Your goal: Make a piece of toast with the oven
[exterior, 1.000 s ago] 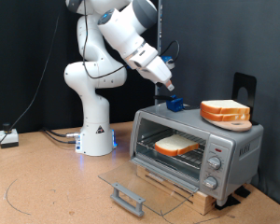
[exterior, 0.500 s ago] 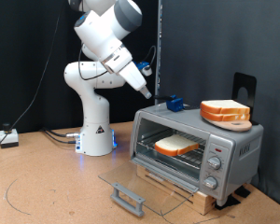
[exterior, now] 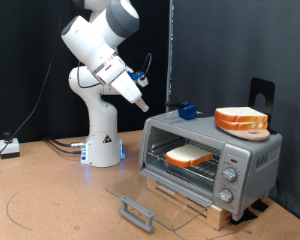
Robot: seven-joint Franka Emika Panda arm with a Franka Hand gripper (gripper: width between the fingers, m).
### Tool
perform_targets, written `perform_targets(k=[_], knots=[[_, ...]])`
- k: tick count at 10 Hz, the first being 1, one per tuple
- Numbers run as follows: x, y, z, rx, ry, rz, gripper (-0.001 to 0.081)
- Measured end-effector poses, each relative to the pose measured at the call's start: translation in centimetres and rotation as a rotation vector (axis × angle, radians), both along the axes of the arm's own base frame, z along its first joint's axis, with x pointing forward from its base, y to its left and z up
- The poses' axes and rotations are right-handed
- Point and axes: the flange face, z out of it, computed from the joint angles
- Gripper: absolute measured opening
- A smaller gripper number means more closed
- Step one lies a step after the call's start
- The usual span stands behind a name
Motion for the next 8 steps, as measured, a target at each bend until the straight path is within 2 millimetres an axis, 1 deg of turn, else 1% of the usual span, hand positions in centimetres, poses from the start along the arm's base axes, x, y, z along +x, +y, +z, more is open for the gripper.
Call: perform_targets(k=[2,4,5,6,7,8], knots=[[0.2,0.2,0.3,0.106,0.104,-0.169,0.0807],[0.2,-0.4,0.9,0.217,0.224,-0.379,0.0807],[0.0,-0.7,1.2,0.252,0.283,-0.458,0.0807],[0.0,-0.7,1.2,0.236,0.255,-0.425,0.0807],[-0.3,-0.4,0.8,0.226,0.351,-0.420,0.0807],[-0.3,-0.4,0.6,0.242,0.482,-0.455,0.0807]])
